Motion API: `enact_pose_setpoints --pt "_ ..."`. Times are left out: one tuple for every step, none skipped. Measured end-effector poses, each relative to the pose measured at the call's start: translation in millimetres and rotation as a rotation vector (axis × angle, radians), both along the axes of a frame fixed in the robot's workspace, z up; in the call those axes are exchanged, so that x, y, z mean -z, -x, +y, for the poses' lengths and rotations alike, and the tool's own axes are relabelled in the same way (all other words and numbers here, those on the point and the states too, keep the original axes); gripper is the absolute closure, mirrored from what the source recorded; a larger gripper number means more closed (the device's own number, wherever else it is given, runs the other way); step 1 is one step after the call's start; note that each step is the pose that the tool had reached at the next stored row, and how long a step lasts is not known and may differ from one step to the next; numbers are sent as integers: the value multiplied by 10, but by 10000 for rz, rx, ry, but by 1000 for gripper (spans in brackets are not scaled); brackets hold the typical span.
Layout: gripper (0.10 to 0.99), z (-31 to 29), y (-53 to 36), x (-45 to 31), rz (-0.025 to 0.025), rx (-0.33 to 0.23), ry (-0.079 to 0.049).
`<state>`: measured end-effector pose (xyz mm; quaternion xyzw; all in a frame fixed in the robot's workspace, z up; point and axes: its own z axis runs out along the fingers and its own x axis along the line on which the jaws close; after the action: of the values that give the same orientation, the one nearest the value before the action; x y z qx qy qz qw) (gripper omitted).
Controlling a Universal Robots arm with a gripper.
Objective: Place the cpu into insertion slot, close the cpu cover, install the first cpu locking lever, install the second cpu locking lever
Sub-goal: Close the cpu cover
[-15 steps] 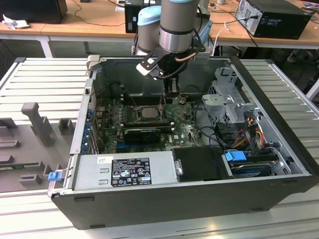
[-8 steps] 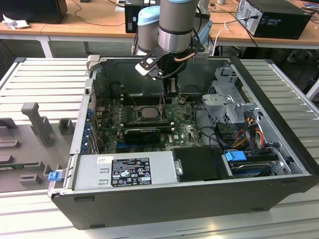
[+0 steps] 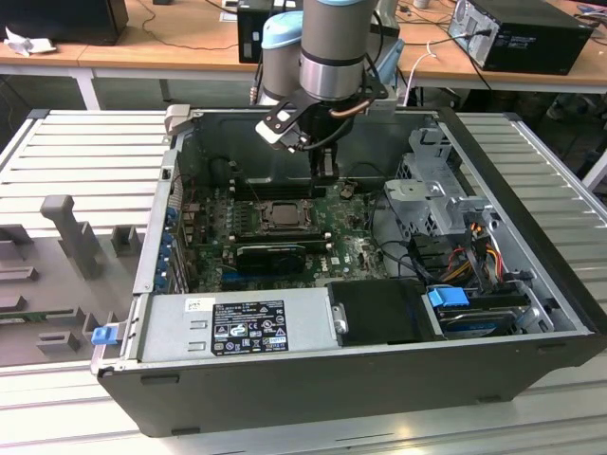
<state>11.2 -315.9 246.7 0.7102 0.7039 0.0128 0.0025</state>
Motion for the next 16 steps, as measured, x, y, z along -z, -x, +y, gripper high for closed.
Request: enact_pose_setpoints --pt "980 0 2 0 0 0 0" --pt "980 0 4 0 0 -1 0" --pt "980 0 6 0 0 -1 0" --pt "980 0 7 0 0 -1 1" --pt "980 0 8 0 0 -1 0" --pt "980 0 10 0 0 0 0" --pt "980 0 11 0 -1 -1 0" --pt "980 0 11 0 0 -1 0" --pt "980 0 14 0 0 0 0" --pt "980 0 17 0 0 2 0" --pt "980 0 20 0 0 0 0" --pt "980 0 23 0 0 0 -1" --pt "980 0 24 0 -1 -1 0" --pt "980 0 27 0 0 -2 0" --pt "980 0 29 0 0 -1 0" --pt "980 0 30 0 0 0 0"
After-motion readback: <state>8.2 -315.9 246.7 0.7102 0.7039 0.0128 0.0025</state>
